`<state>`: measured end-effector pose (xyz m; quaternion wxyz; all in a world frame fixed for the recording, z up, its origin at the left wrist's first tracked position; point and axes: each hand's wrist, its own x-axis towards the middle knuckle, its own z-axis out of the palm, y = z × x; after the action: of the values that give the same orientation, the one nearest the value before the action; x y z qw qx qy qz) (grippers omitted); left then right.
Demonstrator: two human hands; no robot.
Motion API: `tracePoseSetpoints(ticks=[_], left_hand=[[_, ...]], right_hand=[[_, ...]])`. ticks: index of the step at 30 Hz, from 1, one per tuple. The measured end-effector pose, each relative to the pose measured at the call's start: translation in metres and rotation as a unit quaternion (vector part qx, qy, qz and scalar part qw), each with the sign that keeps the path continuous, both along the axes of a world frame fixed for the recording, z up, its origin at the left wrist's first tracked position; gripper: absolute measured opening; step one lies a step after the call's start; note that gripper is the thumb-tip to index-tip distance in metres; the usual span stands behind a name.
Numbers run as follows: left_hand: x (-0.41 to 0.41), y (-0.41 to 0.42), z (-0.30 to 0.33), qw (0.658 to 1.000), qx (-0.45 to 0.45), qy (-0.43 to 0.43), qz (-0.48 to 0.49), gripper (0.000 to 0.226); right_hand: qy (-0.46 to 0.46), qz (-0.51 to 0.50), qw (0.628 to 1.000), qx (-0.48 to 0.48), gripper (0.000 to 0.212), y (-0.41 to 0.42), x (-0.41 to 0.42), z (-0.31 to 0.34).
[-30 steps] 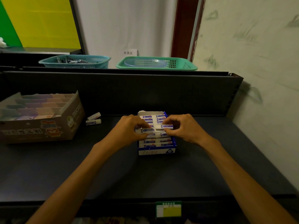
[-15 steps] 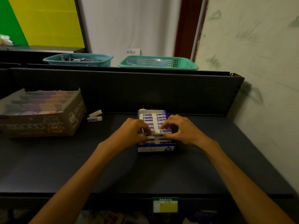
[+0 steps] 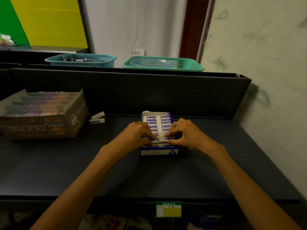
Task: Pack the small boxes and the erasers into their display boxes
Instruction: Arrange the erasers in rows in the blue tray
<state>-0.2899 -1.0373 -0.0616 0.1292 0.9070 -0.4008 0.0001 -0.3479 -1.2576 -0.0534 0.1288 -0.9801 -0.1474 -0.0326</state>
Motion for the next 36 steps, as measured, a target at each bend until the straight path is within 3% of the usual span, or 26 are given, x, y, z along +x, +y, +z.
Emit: tracePoseSetpoints(ticks=[31, 36], left_hand=[[-0.001, -0.002, 0.006, 1.0, -0.012, 0.013, 0.01, 0.027], [0.003, 0.009, 0.015, 0.997, -0.018, -0.043, 0.057, 0.035]], right_hand=[[0.022, 0.013, 1.0, -0.008, 0.033, 0.002, 0.003, 0.004], [0.002, -0.015, 0.999, 0.05, 0.038, 0.011, 0.011, 0.009]])
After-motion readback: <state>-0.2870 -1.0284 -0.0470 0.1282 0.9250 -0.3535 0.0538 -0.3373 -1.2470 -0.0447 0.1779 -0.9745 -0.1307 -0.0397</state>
